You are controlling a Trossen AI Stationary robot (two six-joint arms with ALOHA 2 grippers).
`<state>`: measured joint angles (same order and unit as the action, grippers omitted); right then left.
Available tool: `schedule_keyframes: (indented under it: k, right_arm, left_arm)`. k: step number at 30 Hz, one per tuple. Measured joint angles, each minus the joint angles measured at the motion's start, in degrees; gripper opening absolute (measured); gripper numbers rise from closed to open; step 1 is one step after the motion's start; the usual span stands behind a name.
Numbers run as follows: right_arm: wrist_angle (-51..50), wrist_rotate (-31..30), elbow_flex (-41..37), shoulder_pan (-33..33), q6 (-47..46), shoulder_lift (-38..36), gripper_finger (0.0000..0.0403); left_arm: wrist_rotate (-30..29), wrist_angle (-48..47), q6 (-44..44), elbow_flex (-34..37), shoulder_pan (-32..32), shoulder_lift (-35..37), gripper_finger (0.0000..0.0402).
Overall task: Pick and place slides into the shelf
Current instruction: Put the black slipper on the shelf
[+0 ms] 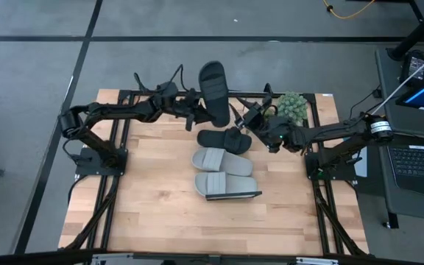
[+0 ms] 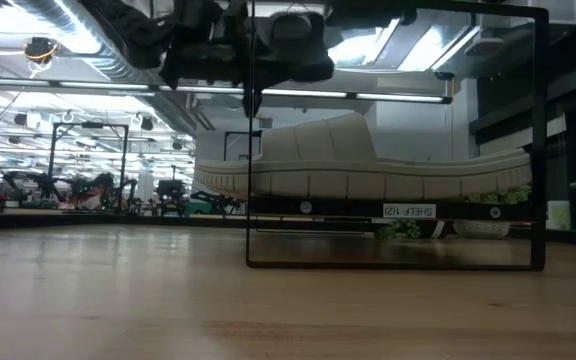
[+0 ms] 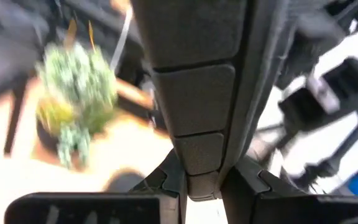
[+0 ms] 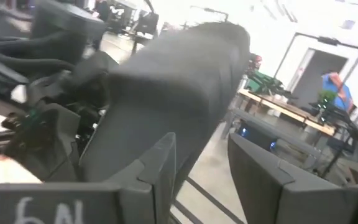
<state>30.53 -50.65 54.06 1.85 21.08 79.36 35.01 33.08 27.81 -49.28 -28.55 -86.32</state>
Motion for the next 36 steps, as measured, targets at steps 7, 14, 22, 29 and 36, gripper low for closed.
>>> schedule_keyframes:
  k: [7, 14, 22, 29, 36]
  right_arm:
    - [-6.0, -3.2, 0.0, 4.7, 1.3, -5.4, 0.0099]
    - [-20.0, -3.8, 0.0, 7.0, -8.8, -9.3, 0.0010]
    - [-23.4, -2.9, 0.0, 7.0, -10.6, -8.7, 0.0006]
    - [-24.3, 8.7, 0.0, 6.2, -11.2, -9.4, 0.0006]
    - [-29.0, 18.9, 0.0, 2.7, -17.2, -10.2, 0.0008]
  left_arm:
    - [4.0, -18.2, -6.0, 0.0, -3.8, 4.3, 0.0058]
    - [9.2, -23.8, -14.5, 0.0, -8.0, 7.3, 0.0058]
    - [19.0, -31.2, -19.2, -3.1, -10.7, 7.3, 0.0058]
    - [15.9, -57.7, -36.3, -10.3, -8.9, 7.3, 0.0057]
    - [8.2, -72.6, -45.0, -12.7, -4.8, 7.3, 0.0057]
